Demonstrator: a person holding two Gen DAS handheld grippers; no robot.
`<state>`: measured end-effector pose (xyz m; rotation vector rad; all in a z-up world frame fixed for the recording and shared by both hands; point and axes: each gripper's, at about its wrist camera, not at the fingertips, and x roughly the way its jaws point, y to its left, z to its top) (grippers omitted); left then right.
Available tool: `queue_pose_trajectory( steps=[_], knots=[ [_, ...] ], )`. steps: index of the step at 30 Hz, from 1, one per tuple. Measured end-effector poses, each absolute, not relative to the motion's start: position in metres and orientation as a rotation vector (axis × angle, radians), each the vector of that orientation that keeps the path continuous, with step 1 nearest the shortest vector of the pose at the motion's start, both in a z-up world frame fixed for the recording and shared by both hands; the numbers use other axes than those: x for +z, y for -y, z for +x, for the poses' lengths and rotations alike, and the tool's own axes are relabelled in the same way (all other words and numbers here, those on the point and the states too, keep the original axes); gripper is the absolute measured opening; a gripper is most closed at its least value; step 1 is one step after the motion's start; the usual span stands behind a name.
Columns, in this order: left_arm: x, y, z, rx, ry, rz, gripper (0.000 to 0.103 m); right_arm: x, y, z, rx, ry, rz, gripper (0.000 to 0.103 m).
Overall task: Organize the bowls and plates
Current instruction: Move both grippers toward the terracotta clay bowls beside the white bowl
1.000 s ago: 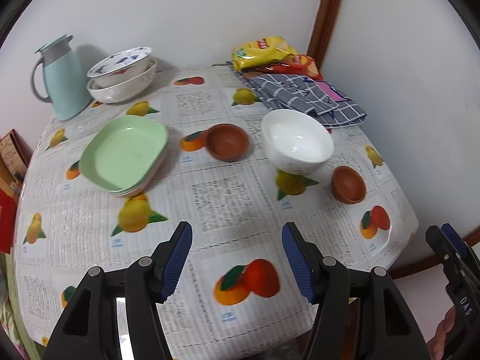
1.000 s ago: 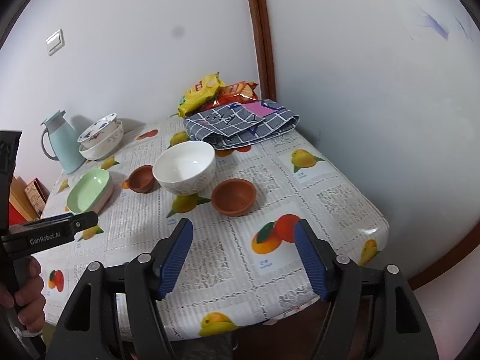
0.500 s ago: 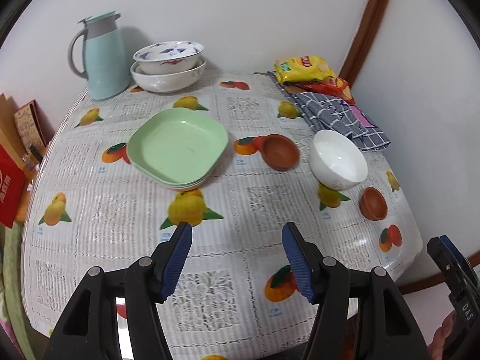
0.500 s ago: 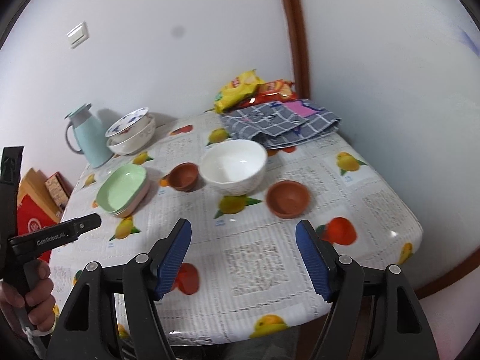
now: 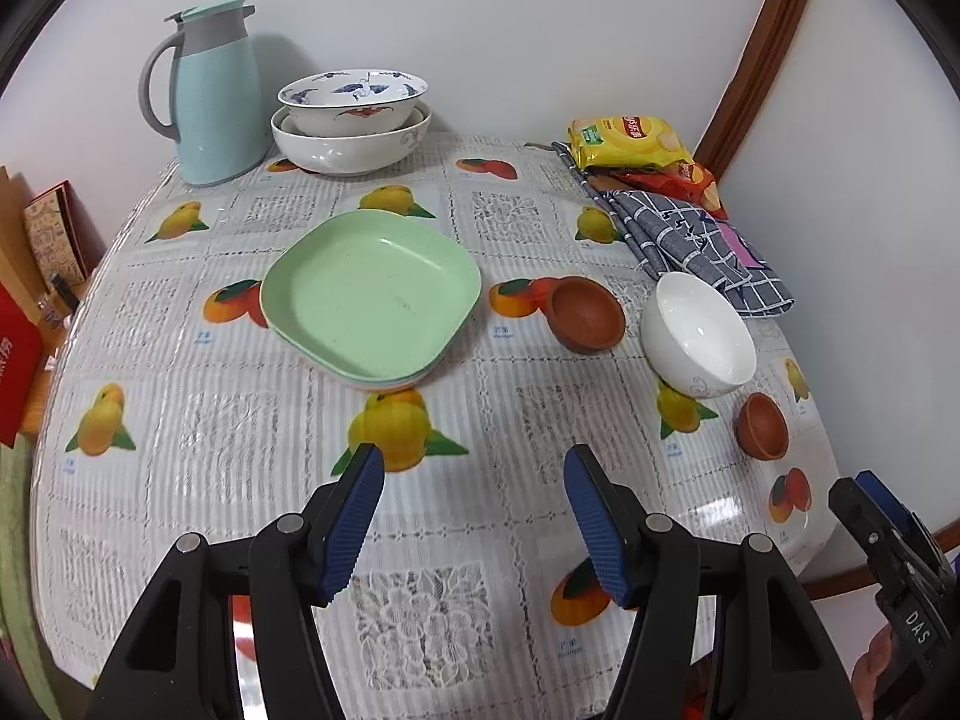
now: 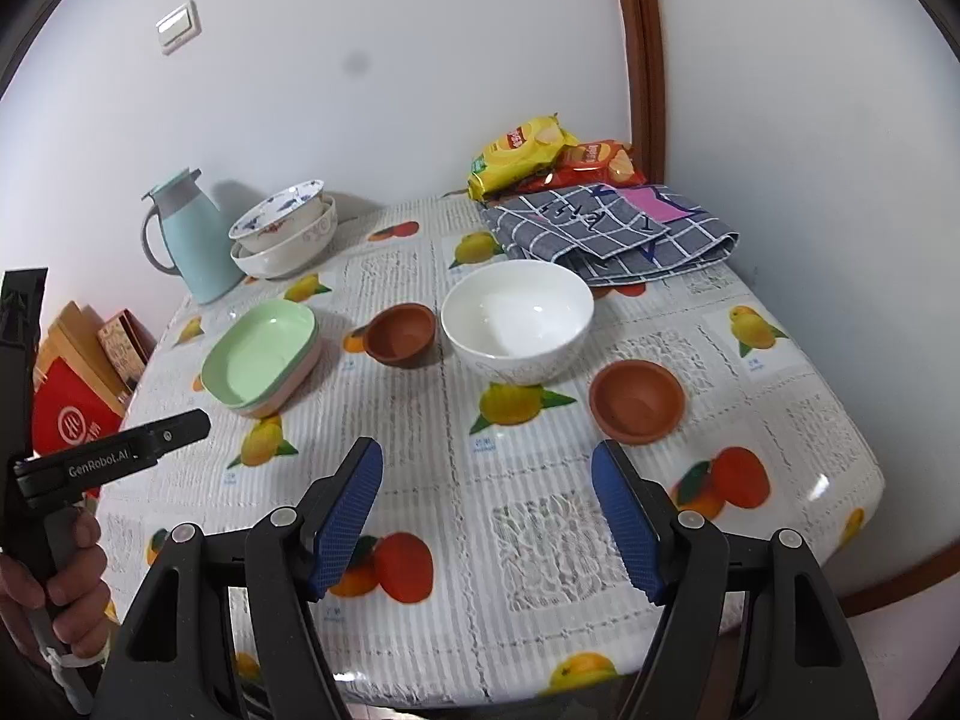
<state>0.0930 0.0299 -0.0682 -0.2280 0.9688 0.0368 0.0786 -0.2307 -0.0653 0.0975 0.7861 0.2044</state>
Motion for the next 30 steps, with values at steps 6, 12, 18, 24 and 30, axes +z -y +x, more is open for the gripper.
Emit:
queue_pose_trajectory(
  steps=[6, 12, 18, 24, 30],
  knots=[
    [-0.072, -0.031, 0.117, 0.01, -0.965, -0.246, 0.06, -0.067, 0.233, 0.101, 0.194, -0.77, 0.105, 0.072],
    [-0.068, -0.016, 0.144, -0.055, -0.944, -0.232, 0.06, -0.065, 0.242, 0.128, 0.152, -0.754, 0.094, 0.072],
    [-0.081, 0.001, 0.177, -0.09, -0.989, -0.191, 0.059, -0.07, 0.269, 0.15, 0.071, -0.749, 0.09, 0.072],
    [-0.1, 0.015, 0.204, -0.102, -1.029, -0.159, 0.059, -0.092, 0.299, 0.163, -0.004, -0.794, 0.103, 0.069],
    [-0.118, 0.015, 0.224, -0.083, -1.044, -0.199, 0.059, -0.126, 0.319, 0.174, -0.037, -0.873, 0.137, 0.057]
  ],
)
